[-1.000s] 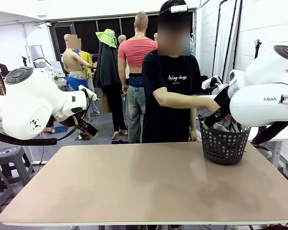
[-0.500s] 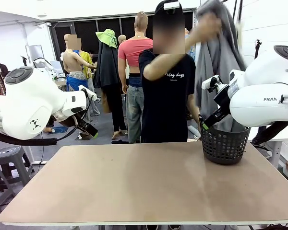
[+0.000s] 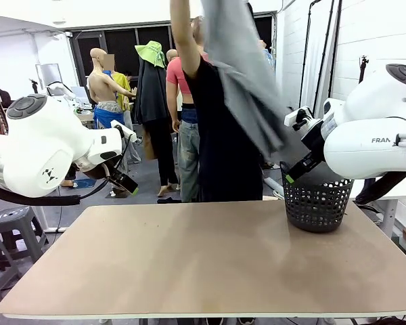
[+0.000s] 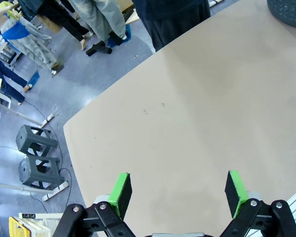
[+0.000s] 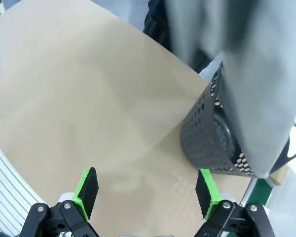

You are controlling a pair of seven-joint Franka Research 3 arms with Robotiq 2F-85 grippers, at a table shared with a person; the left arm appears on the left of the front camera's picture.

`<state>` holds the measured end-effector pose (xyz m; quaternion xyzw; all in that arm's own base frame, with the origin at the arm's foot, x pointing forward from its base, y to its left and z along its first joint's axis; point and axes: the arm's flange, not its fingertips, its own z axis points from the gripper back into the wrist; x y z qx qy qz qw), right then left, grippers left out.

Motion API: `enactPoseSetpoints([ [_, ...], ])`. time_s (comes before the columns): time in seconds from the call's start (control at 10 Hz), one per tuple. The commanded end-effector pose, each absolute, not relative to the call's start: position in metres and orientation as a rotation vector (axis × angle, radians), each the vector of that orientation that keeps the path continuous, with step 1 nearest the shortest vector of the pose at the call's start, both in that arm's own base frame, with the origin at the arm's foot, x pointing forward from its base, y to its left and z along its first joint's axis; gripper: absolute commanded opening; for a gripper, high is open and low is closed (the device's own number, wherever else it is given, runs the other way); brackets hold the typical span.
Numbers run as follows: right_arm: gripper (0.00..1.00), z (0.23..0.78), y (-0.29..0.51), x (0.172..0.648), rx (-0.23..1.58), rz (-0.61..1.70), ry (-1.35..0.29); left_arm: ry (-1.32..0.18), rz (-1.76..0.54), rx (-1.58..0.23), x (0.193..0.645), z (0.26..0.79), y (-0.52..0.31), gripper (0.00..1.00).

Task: Fold the training pants.
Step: Grab both ends of the Training pants handed by a person.

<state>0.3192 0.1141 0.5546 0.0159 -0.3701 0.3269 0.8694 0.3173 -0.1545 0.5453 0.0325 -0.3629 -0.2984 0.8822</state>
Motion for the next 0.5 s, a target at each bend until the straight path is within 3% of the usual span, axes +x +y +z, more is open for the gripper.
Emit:
enactPoseSetpoints([
  [0.0, 1.00, 0.5546, 0.1143, 0.3192, 0.036, 0.692, -0.775, -0.756, -0.629, 0.071, 0.3172, 0.5454, -0.1547, 1.00],
  [0.4, 1.00, 0.5546, 0.1143, 0.3192, 0.036, 0.692, -0.775, -0.756, -0.629, 0.071, 0.3172, 0.5454, -0.1547, 1.00],
])
